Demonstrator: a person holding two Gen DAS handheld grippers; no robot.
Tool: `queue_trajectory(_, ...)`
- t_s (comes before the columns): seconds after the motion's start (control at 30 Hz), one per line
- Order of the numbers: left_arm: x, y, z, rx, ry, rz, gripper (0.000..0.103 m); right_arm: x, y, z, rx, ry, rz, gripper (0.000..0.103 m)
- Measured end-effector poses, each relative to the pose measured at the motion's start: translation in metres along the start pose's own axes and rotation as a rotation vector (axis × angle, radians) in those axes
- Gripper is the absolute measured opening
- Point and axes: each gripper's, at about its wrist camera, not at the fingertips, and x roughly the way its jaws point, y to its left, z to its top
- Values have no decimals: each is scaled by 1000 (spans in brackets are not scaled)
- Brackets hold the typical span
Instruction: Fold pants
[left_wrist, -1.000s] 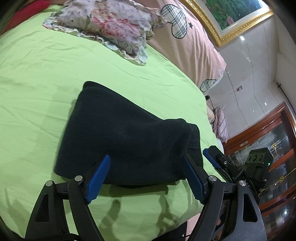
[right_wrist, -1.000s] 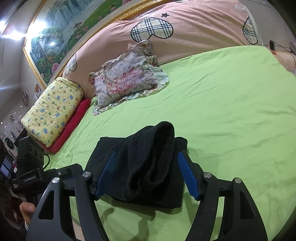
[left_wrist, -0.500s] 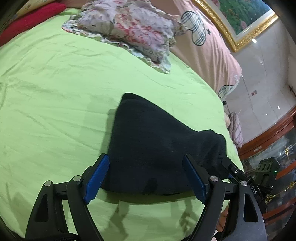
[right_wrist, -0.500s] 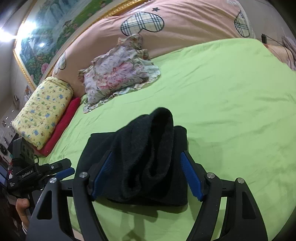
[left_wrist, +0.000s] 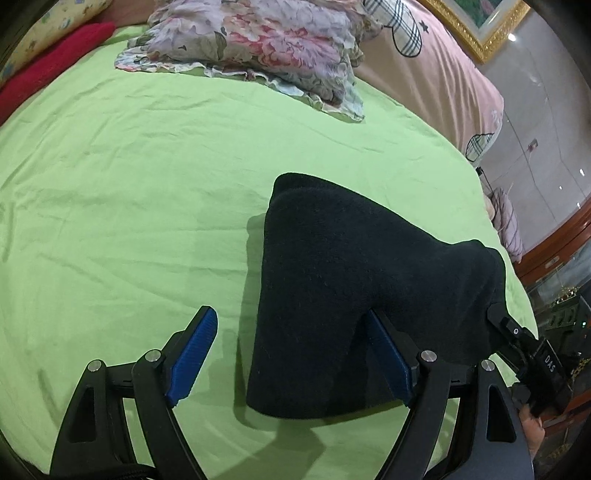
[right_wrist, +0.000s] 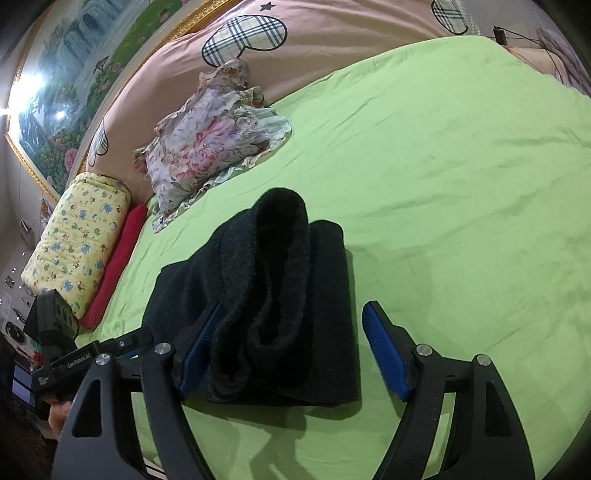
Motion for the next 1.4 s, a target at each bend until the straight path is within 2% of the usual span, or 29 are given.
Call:
queue_trajectory(0.27, 14, -8, 10, 20, 19, 0, 85, 5, -10, -2, 34, -9, 25, 77)
queue_trajectory(0.43, 29, -16, 15, 26, 52, 13, 86, 9, -19, -5, 69, -1, 72, 77)
queue_trajectory(0.7, 50, -24, 19, 31, 80, -39, 86, 14, -23, -6, 75, 3, 108, 74)
queue_trajectory(0.9, 59, -21, 24, 0, 83, -90, 85, 17, -26, -6, 92, 12, 139, 72)
queue_trajectory(1.0, 58, -19, 23, -22, 72, -113, 85, 18, -27, -5, 103, 17, 160, 66)
queue_trajectory(1.07, 57, -16, 22, -38, 65, -128, 82, 18, -27, -5, 108, 20, 169, 65)
queue_trajectory(1.2, 50, -17, 18, -45, 49, -136, 76, 16, -25, -6, 89, 18, 178, 54)
queue_trajectory(1.4, 35, -15, 16, -60, 19, -152, 58, 7, -11, -6, 49, 4, 188, 43)
